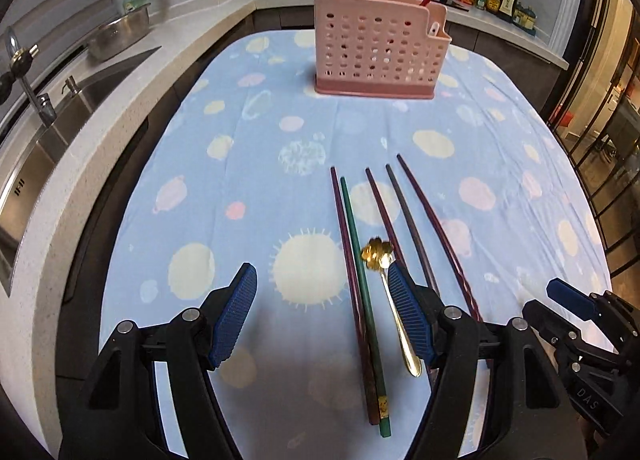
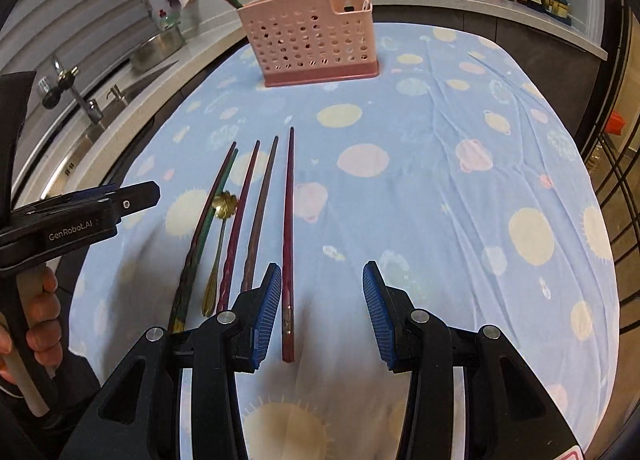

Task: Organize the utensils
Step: 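Move both grippers back down to the remaining chopsticks on the cloth, then grasp a dark-red chopstick with the right gripper while the left gripper grasps another dark-red chopstick, then lift both dark-red chopsticks into the pink holder and open both grippers, then move both open grippers back down to the chopsticks on the cloth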

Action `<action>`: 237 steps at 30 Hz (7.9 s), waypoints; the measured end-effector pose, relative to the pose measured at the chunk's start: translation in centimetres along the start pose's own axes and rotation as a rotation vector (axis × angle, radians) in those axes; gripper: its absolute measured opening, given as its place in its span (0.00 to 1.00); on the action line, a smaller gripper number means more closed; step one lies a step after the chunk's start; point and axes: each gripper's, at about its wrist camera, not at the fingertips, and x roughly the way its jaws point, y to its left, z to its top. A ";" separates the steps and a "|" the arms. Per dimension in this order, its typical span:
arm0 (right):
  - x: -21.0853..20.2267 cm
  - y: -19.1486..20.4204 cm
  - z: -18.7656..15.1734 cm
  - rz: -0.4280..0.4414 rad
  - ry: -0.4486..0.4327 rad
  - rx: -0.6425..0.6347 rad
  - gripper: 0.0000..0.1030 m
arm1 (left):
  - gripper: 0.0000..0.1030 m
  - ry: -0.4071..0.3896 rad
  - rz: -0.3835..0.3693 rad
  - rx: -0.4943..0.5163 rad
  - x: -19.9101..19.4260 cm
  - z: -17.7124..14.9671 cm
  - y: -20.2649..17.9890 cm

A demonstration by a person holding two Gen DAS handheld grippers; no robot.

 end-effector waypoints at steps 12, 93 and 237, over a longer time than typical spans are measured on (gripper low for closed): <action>2.3 1.4 -2.1 0.020 0.077 -0.045 0.41 | 0.63 0.113 0.007 -0.020 2.8 -5.6 0.7; -10.2 0.2 10.7 0.074 -0.369 0.013 0.07 | 0.07 -0.311 -0.129 -0.035 -9.9 6.7 2.4; 1.3 3.4 -0.5 0.090 0.047 -0.024 0.25 | 0.60 0.022 -0.023 0.002 1.1 -2.2 0.1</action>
